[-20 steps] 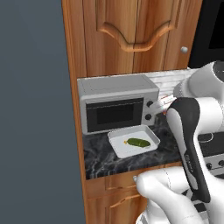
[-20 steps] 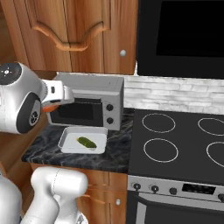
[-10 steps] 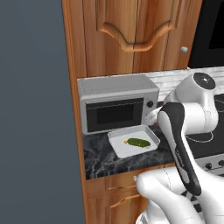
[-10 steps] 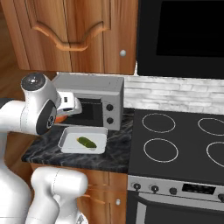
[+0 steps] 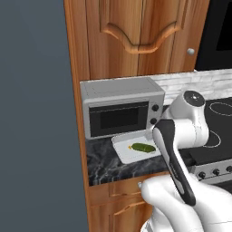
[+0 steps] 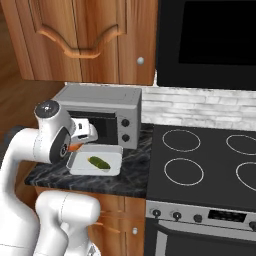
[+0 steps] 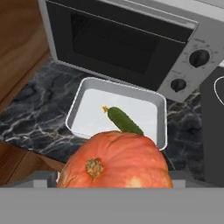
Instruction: Take the cucumber and squash out of the freezer and place them in the tupperware container on the counter. Then put the tupperware containing the vegetables back in the freezer.
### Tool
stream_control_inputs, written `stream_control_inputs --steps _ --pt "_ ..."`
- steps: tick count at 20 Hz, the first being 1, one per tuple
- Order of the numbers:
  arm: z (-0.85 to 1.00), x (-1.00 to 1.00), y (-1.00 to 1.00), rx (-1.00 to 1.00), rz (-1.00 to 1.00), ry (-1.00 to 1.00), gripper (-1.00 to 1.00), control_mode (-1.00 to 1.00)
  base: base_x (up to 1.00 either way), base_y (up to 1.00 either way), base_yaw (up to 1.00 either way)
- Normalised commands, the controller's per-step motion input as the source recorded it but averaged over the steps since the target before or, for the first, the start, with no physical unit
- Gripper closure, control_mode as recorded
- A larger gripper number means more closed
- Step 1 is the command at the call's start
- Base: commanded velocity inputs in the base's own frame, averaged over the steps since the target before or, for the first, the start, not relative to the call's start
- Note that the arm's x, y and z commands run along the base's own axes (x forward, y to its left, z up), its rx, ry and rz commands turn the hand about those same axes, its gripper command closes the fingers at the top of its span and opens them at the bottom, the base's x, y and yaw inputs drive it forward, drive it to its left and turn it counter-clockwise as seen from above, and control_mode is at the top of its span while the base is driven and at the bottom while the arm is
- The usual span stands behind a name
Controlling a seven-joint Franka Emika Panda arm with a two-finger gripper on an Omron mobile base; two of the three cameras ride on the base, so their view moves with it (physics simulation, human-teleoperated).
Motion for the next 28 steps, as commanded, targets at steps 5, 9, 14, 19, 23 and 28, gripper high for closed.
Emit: stream_control_inputs --steps 5,9,14,19,23,28 --pt "-0.43 0.32 0.0 -0.01 0.0 0.01 1.0 -1.0 0.0 0.0 0.0" --pt "-0.39 0.38 0.0 0.0 0.0 0.0 1.0 -1.0 0.0 0.0 0.0" --pt "-0.37 0.37 0.0 0.0 0.0 0.03 1.0 -1.0 0.0 0.0 0.0" --pt "-0.34 0.26 0.0 0.0 0.0 0.02 1.0 -1.0 0.0 0.0 0.0" --pt "-0.27 0.38 0.0 0.0 0.0 0.09 1.0 -1.0 0.0 0.0 0.0" --pt "-0.25 0.41 0.0 0.0 0.0 0.13 1.0 -1.0 0.0 0.0 0.0"
